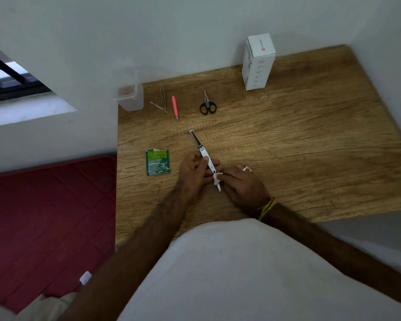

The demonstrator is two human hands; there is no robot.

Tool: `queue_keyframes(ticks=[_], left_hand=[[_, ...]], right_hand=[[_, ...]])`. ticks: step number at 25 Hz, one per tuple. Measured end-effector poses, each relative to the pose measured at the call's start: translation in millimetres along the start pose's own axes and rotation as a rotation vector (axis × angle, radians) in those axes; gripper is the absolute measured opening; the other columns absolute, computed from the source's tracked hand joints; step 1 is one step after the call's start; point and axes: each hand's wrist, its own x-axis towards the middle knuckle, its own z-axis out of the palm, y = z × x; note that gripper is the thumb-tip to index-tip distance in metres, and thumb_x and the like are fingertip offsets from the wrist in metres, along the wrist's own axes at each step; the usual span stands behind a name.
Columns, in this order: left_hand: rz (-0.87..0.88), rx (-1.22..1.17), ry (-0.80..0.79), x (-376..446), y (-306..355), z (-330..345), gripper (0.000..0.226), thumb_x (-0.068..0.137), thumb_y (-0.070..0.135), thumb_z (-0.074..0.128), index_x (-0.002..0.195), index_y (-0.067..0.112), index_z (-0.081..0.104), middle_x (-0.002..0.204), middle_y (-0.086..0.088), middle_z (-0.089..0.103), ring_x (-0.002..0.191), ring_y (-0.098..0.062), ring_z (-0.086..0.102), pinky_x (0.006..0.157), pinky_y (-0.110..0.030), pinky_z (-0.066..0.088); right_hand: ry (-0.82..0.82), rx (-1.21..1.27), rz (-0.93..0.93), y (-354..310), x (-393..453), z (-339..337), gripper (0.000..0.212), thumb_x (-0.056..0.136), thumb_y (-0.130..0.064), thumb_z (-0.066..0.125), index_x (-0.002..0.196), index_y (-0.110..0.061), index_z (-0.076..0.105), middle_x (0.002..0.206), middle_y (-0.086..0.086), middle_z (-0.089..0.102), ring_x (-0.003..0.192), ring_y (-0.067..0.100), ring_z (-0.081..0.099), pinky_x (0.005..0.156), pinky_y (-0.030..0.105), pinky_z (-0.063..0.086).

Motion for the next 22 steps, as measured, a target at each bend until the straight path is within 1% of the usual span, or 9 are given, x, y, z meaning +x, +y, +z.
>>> queue_keyframes(ticks=[3,5,7,10,11,14,16,19,22], left_hand=[[-0.012,-0.007,0.003,0,1,-1,0.017,0.105,0.014,0.047,0.12,0.009,0.052,0.112,-0.018,0.072,0.09,-0.025,0.074,0.062,-0.03,0.062],[-0.02,-0.014,0.003,0,2,-1,0.018,0.105,0.014,0.047,0.122,0.008,0.052,0.112,-0.018,0.072,0.092,-0.026,0.074,0.064,-0.032,0.062],[-0.025,-0.019,-0.001,-1,1,-1,0.021,0.105,0.013,0.047,0.124,0.006,0.051,0.112,-0.018,0.071,0.092,-0.027,0.074,0.064,-0.032,0.062],[-0.037,-0.026,-0.003,-2,2,-1,0.02,0.105,0.012,0.048,0.123,0.006,0.051,0.111,-0.018,0.072,0.091,-0.026,0.075,0.065,-0.033,0.063],[-0.04,-0.032,0.0,-2,2,-1,0.021,0.105,0.012,0.048,0.124,0.004,0.051,0.111,-0.019,0.072,0.088,-0.024,0.075,0.065,-0.033,0.063],[-0.04,-0.043,0.009,-1,3,-1,0.025,0.105,0.012,0.048,0.127,0.002,0.05,0.111,-0.02,0.072,0.086,-0.024,0.075,0.066,-0.036,0.063],[-0.036,-0.043,0.013,0,2,0,0.024,0.105,0.012,0.048,0.127,0.003,0.05,0.11,-0.019,0.072,0.088,-0.025,0.075,0.067,-0.036,0.063],[-0.029,-0.018,0.018,-2,1,-1,0.023,0.105,0.013,0.048,0.126,0.004,0.051,0.106,-0.014,0.074,0.088,-0.025,0.076,0.068,-0.034,0.063],[-0.027,-0.009,0.01,-1,1,-2,0.024,0.104,0.012,0.049,0.126,0.004,0.052,0.106,-0.014,0.074,0.088,-0.027,0.076,0.068,-0.035,0.063]], right_hand=[[0.058,0.047,0.147,1,0,-3,0.019,0.089,-0.004,0.065,0.106,0.001,0.072,0.102,0.014,0.069,0.092,0.027,0.061,0.082,0.04,0.05],[0.055,0.058,0.135,-1,-1,-3,0.021,0.086,-0.002,0.07,0.107,0.001,0.072,0.103,0.013,0.069,0.093,0.026,0.062,0.081,0.038,0.051],[0.051,0.08,0.121,-2,1,-3,0.02,0.086,-0.002,0.07,0.107,0.001,0.072,0.103,0.013,0.07,0.093,0.025,0.062,0.082,0.037,0.052],[0.156,0.197,0.332,0,8,-8,0.017,0.085,0.001,0.069,0.101,-0.001,0.073,0.096,0.009,0.069,0.09,0.02,0.062,0.079,0.04,0.052],[0.149,0.231,0.353,0,7,-9,0.017,0.085,0.001,0.068,0.101,-0.002,0.074,0.097,0.008,0.069,0.091,0.019,0.062,0.08,0.04,0.052],[0.011,0.226,0.24,-6,-6,-11,0.02,0.089,-0.009,0.061,0.104,-0.004,0.074,0.102,0.007,0.069,0.095,0.019,0.063,0.083,0.04,0.053],[0.034,0.226,0.287,-4,-7,-13,0.019,0.089,-0.007,0.062,0.105,-0.004,0.073,0.104,0.007,0.069,0.097,0.019,0.063,0.085,0.041,0.052],[0.124,0.269,0.373,-4,0,-17,0.021,0.086,0.003,0.066,0.105,-0.004,0.073,0.103,0.006,0.071,0.098,0.015,0.064,0.087,0.035,0.053],[0.156,0.306,0.394,-10,15,-20,0.022,0.087,0.003,0.065,0.105,-0.007,0.073,0.096,0.002,0.071,0.089,0.008,0.063,0.08,0.025,0.052]])
